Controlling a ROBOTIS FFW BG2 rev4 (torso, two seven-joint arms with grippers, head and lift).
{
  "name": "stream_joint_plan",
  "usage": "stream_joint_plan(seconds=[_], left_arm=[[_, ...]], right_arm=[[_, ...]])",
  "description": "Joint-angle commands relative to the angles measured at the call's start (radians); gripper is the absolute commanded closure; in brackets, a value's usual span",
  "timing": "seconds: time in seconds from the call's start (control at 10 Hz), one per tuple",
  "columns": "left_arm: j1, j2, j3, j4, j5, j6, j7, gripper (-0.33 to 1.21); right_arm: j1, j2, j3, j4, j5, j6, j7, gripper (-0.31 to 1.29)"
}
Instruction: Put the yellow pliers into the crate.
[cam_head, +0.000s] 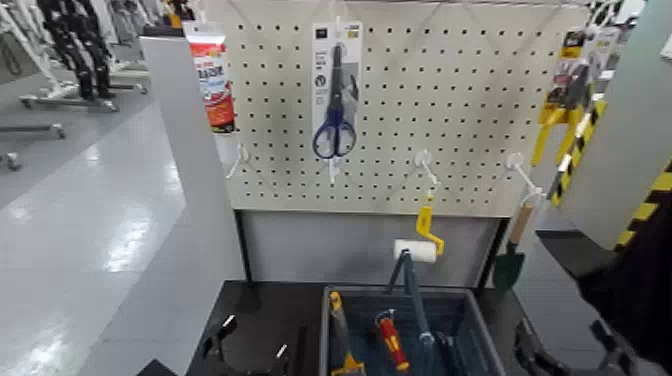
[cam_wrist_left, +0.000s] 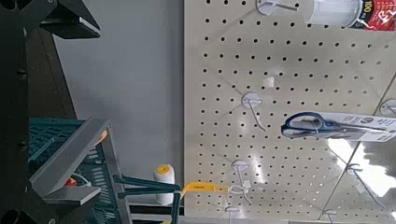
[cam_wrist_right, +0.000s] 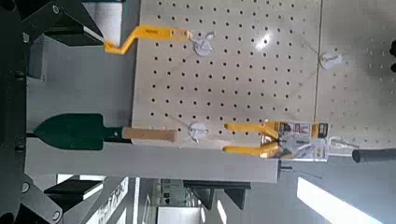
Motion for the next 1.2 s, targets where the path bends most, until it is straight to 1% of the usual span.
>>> stream_joint_plan(seconds=[0.1,0.2,0.3,0.4,0.5,0.6,0.8,0.9,1.0,1.1,1.2], left_arm=[[-0.001,0.001,-0.001,0.001,0.001,0.000,0.003,0.12],[-0.001,0.001,-0.001,0.001,0.002,0.000,0.006,0.12],[-0.004,0.002,-0.002,0.003,0.002,0.000,0.006,0.12],[-0.004,0.002,-0.004,0.003,0.002,0.000,0.008,0.12],[-0.006,0.004,-0.004,0.003,0.002,0.000,0.008,0.12],[-0.006,0.004,-0.004,0.003,0.002,0.000,0.009,0.12],[-0.009,0.004,-0.006,0.003,0.002,0.000,0.011,0.12],[-0.009,0.004,-0.007,0.003,0.002,0.000,0.011,0.12],[-0.009,0.004,-0.007,0.003,0.002,-0.002,0.011,0.12],[-0.011,0.004,-0.007,0.003,0.002,-0.002,0.012,0.12],[-0.011,0.004,-0.007,0.003,0.004,-0.002,0.012,0.12]], right_arm=[[-0.042,-0.008,-0.078,-0.063,-0.021,0.094,0.002,0.21],[-0.077,-0.017,-0.112,-0.086,-0.039,0.151,0.026,0.20],[-0.111,-0.028,-0.150,-0.105,-0.056,0.206,0.071,0.18],[-0.143,-0.031,-0.185,-0.122,-0.064,0.249,0.107,0.17],[-0.169,-0.031,-0.208,-0.129,-0.071,0.247,0.114,0.17],[-0.200,-0.034,-0.230,-0.129,-0.094,0.258,0.126,0.17],[-0.263,-0.065,-0.267,-0.130,-0.176,0.301,0.180,0.17],[-0.289,-0.074,-0.288,-0.132,-0.219,0.336,0.207,0.17],[-0.323,-0.080,-0.310,-0.132,-0.243,0.388,0.250,0.17],[-0.361,-0.098,-0.320,-0.129,-0.245,0.436,0.293,0.17],[-0.396,-0.126,-0.322,-0.129,-0.246,0.487,0.321,0.17]])
